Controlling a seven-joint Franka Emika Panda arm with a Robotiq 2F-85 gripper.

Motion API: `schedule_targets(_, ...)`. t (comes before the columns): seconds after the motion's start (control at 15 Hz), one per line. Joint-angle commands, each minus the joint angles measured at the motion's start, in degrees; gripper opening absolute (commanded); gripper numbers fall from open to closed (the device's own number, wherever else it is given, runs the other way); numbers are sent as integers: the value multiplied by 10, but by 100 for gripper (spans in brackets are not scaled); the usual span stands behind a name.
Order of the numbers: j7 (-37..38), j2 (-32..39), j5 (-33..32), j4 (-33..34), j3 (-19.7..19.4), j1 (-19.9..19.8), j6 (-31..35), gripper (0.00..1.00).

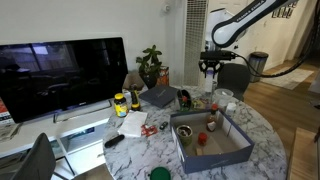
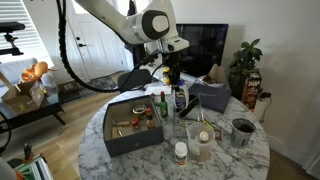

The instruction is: Pick up the white bottle on the left and put it inside the clear container

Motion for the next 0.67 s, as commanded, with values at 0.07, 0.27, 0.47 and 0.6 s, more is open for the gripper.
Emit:
schedule_targets(0.07, -2, 0, 2, 1, -7, 7, -1, 19)
schedule_targets(0.27, -48, 65, 114, 40, -3, -18, 26, 19)
schedule_targets(0.47, -75, 99, 167, 64, -9, -26, 28, 19)
schedule_targets(0.6, -82, 120, 183, 79, -16, -29, 33, 19)
